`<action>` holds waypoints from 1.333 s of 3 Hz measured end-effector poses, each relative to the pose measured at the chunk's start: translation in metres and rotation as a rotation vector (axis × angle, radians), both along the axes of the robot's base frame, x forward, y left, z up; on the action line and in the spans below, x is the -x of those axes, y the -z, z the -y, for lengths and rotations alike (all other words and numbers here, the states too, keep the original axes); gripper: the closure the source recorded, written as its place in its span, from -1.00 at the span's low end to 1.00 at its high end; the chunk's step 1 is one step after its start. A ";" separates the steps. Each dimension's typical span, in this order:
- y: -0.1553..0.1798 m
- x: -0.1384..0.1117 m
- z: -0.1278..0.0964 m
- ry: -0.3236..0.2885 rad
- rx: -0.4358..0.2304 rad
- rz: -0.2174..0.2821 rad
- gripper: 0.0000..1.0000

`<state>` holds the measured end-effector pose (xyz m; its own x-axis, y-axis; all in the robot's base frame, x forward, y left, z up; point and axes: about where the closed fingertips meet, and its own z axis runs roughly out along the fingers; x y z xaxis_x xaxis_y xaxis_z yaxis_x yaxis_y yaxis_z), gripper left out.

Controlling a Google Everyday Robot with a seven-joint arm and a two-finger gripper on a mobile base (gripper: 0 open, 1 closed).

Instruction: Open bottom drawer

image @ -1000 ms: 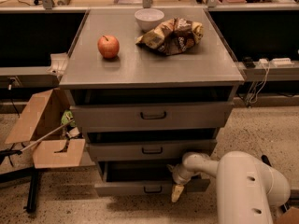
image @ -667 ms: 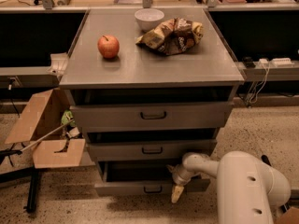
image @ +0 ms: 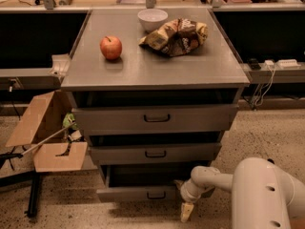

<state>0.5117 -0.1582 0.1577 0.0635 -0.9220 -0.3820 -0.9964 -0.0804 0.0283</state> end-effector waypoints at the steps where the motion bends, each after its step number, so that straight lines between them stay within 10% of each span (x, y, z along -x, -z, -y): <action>1: 0.001 0.016 0.006 -0.001 -0.004 -0.023 -0.48; 4: -0.014 0.049 0.005 -0.030 -0.052 0.001 1.00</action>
Offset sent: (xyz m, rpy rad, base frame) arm -0.0548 -0.0142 0.0160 0.0446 0.0112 0.0236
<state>0.4630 -0.1629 0.1715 0.0909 -0.8986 -0.4292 -0.9936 -0.1112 0.0223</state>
